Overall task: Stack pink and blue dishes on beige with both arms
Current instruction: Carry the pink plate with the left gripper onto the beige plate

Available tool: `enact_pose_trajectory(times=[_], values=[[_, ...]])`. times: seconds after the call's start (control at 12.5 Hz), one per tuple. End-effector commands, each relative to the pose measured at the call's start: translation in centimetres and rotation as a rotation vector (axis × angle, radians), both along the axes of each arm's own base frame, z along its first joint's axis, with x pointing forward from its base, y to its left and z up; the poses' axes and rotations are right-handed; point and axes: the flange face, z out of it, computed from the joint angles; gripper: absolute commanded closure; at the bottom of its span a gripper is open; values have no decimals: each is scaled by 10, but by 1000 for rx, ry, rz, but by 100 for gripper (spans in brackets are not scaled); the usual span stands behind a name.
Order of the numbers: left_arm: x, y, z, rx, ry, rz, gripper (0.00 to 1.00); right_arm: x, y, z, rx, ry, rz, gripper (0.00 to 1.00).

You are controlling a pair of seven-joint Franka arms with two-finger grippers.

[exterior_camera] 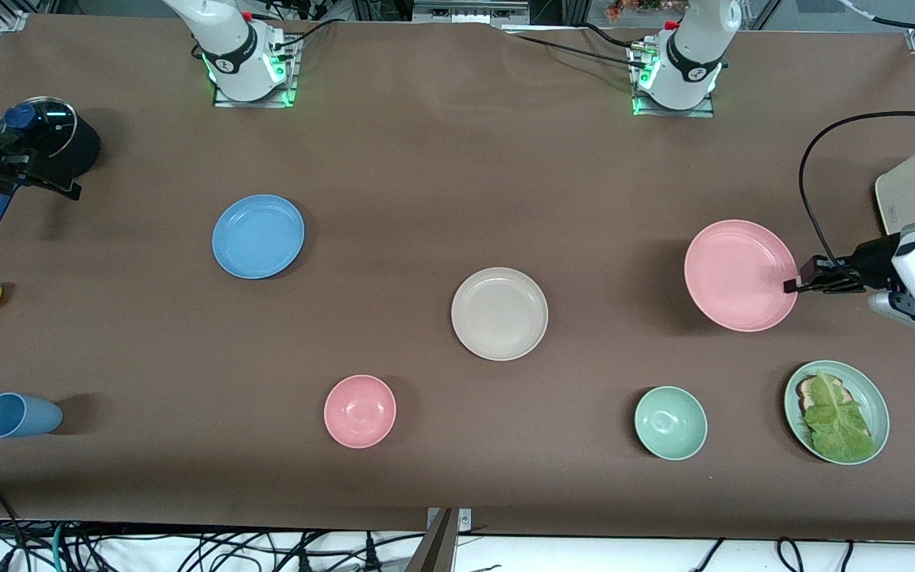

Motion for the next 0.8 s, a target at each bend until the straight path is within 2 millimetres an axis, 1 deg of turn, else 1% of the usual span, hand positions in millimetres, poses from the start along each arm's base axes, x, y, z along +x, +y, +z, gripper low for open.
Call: enact_pose_trajectory(times=[0.0, 0.16, 0.24, 0.32, 0.4, 0.48, 0.56, 0.72], values=[[16, -53, 17, 31, 49, 13, 100, -2, 0, 7, 2, -1, -14, 0], [30, -117, 19, 52, 89, 62, 100, -2, 0, 7, 2, -1, -12, 0], [35, -145, 24, 61, 86, 75, 100, -2, 0, 7, 2, -1, -12, 0], [38, -176, 20, 68, 94, 91, 100, -2, 0, 7, 2, -1, -12, 0], [39, -207, 21, 78, 89, 116, 100, -2, 0, 7, 2, -1, -12, 0], [40, -233, 13, 88, 90, 144, 100, -2, 0, 7, 2, 1, -14, 0], [41, -254, 6, 95, 75, 148, 100, -2, 0, 7, 2, 2, -12, 0], [40, -292, -16, 110, 27, 124, 100, -2, 0, 7, 2, 2, -12, 0]])
